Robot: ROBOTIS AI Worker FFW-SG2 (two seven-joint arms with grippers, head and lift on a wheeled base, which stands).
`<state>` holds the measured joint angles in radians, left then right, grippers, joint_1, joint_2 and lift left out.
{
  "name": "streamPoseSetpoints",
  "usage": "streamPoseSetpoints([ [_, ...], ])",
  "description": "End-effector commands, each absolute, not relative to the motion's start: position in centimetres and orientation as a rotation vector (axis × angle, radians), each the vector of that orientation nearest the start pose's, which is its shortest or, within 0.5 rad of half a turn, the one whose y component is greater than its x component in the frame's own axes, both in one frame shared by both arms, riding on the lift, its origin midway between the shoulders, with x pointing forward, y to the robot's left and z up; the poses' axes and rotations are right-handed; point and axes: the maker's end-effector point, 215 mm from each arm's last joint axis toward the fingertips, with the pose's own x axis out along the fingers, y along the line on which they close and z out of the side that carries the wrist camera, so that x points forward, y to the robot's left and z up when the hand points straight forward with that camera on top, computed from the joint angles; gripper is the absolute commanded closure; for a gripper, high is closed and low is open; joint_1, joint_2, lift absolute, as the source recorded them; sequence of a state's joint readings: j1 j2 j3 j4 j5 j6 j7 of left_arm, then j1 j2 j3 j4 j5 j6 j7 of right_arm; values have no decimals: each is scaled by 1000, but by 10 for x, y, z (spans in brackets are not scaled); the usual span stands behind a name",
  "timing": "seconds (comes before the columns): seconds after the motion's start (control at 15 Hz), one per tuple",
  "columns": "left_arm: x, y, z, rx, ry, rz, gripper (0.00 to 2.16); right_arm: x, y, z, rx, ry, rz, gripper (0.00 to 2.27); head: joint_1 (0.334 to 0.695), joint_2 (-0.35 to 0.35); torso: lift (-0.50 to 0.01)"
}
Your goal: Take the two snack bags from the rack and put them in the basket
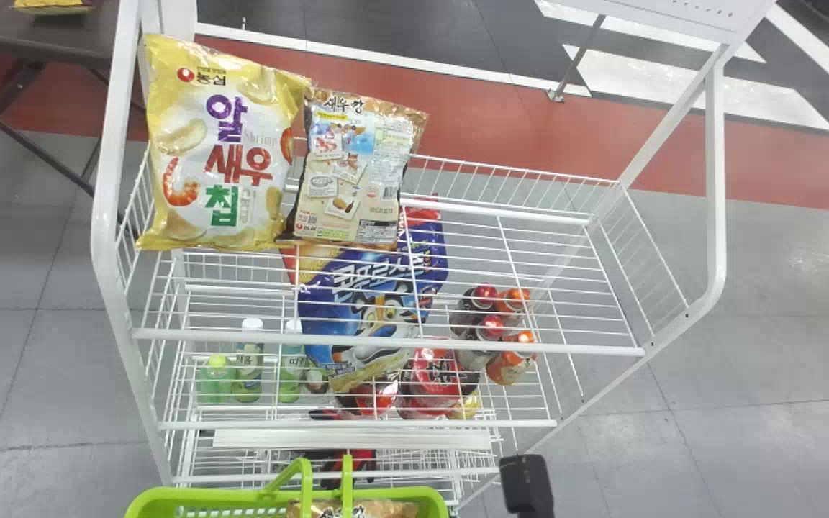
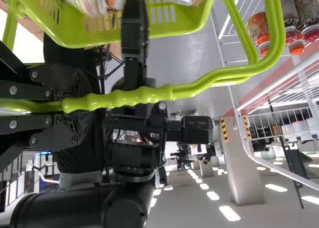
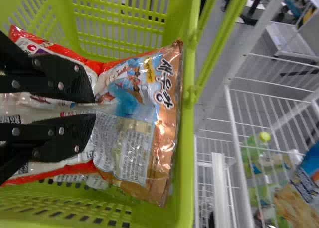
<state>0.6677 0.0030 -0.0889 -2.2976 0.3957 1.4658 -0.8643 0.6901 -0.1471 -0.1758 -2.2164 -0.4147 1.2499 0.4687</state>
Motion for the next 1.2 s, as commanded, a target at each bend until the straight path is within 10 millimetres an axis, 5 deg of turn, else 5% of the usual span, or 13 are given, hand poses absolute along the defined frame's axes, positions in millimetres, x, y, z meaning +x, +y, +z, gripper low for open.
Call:
streamPoseSetpoints([
  [0.0,114,-45,-417,-918,1204,-1098,1521,187,-183,-540,482,1178,430,53,695,-350,-10],
  [0.2,114,-44,-419,-916,1200,-1092,1521,203,-190,-510,520,1091,454,53,695,-350,-10],
  [0.4,114,-44,-420,-916,1190,-1084,1521,269,-198,-437,467,725,510,53,695,-350,-10],
  [0.6,118,-44,-422,-909,1176,-1081,1521,305,-213,-376,347,456,491,63,695,-350,-10],
  [0.87,117,-48,-423,-907,1172,-1089,1521,325,-210,-343,149,273,402,63,695,-350,-10],
  [1.13,119,-45,-424,-917,1169,-1087,1521,325,-205,-354,70,290,294,63,695,-350,-10],
])
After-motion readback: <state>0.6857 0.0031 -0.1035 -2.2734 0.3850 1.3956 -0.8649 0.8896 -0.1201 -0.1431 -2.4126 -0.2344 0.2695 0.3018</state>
